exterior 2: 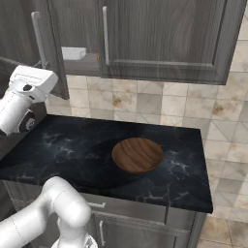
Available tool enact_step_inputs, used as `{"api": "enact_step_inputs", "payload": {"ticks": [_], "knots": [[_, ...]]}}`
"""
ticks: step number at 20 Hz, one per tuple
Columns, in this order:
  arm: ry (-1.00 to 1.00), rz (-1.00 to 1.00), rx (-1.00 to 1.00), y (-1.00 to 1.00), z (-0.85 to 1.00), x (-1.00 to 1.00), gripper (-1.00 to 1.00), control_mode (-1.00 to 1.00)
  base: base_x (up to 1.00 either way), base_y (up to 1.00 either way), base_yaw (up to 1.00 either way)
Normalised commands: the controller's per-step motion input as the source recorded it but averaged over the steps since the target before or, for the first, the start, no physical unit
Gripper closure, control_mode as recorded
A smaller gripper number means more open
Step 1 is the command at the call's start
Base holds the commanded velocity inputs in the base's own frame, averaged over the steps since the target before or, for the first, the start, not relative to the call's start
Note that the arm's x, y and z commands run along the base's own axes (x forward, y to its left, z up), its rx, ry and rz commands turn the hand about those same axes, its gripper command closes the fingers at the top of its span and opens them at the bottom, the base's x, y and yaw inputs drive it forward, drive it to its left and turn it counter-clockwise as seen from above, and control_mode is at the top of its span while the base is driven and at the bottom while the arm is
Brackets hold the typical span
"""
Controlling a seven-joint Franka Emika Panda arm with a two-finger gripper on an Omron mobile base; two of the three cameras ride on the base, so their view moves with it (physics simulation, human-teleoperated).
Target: Open the cabinet. Pick the peach and banana from the cabinet and place them into the bowl. Then close the cabinet.
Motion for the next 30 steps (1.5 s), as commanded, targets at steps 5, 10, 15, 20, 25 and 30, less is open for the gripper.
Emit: {"api": "enact_step_inputs", "payload": {"ticks": [5, 10, 15, 20, 25, 30], "knots": [[0.03, -0.14, -0.04, 1.0, 0.58, -0.98, 1.0, -1.0, 0.0, 0.0, 0.0], [0.08, -0.1, -0.09, 1.0, 0.4, -0.79, -1.0, -1.0, 0.0, 0.0, 0.0], [0.0, -0.01, -0.07, 0.4, 0.09, -0.12, -1.0, -1.0, 0.0, 0.0, 0.0], [-0.28, 0.05, -0.06, 0.31, 0.05, -0.81, -1.0, -1.0, 0.0, 0.0, 0.0], [-0.33, -0.03, -0.01, 0.2, 0.35, -1.0, -1.0, -1.0, 0.0, 0.0, 0.0], [0.02, -0.19, 0.26, -0.42, 0.33, -1.0, -1.0, -1.0, 0.0, 0.0, 0.0]]}}
